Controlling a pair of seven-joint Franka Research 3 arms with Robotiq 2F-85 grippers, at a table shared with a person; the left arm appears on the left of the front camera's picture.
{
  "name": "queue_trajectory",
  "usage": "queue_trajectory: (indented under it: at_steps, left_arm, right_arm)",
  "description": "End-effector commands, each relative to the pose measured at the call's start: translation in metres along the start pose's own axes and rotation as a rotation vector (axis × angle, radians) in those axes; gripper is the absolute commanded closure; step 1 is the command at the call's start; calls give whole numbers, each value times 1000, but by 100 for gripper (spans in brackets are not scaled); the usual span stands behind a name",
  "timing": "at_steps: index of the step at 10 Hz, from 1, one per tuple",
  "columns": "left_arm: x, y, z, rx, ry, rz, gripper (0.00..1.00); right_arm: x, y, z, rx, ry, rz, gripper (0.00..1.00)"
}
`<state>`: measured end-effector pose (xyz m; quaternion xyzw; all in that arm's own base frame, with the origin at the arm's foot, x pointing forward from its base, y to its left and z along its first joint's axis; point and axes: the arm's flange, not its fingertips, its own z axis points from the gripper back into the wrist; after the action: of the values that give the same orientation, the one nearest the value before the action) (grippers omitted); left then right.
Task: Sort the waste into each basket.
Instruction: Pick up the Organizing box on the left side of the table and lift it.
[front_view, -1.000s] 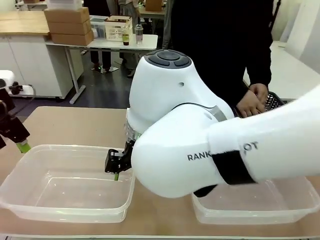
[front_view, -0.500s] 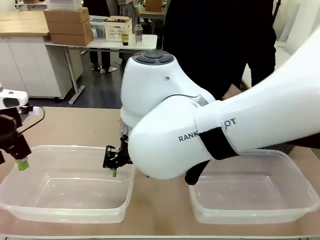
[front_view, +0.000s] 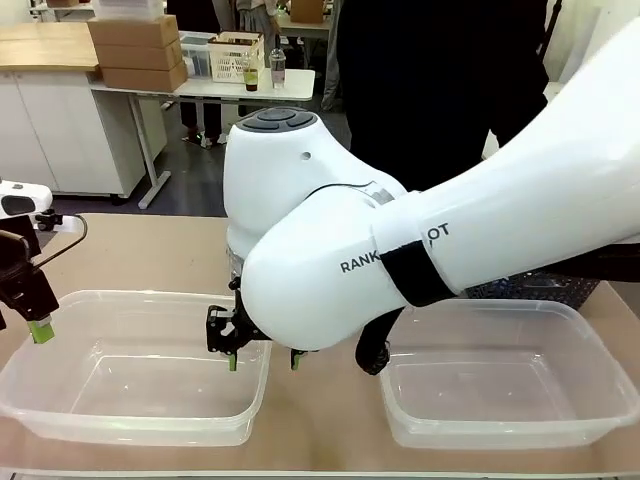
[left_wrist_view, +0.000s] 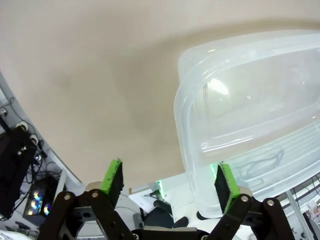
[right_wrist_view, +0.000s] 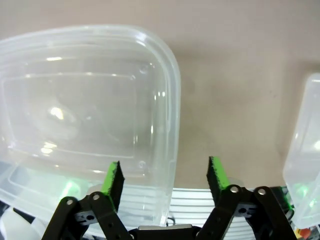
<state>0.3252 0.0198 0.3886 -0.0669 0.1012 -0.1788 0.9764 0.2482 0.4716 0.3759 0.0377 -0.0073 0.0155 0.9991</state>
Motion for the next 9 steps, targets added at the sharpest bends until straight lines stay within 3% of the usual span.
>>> queue_trajectory:
  at_steps: [1, 2, 4, 5, 6, 7, 9]
  left_arm:
    - [-64, -27, -91, -40, -41, -4, 57]
    - [-64, -27, -93, -46, -44, -3, 100]
    - [-63, -27, -96, -67, -42, -2, 100]
    - [-63, -27, -97, -68, -39, -6, 84]
    - [-62, -28, -99, -72, -39, -7, 93]
    - [-62, -29, -100, -67, -41, -8, 100]
    - [-61, -27, -96, -70, -80, 19, 100]
  right_arm:
    - [3, 16, 3, -26, -19, -35, 70]
    - [3, 15, 3, -28, -22, -40, 100]
    - [3, 15, 4, -32, -25, -46, 100]
    - [3, 15, 4, -34, -26, -50, 94]
    - [3, 13, 3, -37, -21, -55, 100]
    - [3, 13, 2, -39, -15, -57, 100]
    - [3, 11, 1, -46, -4, -63, 100]
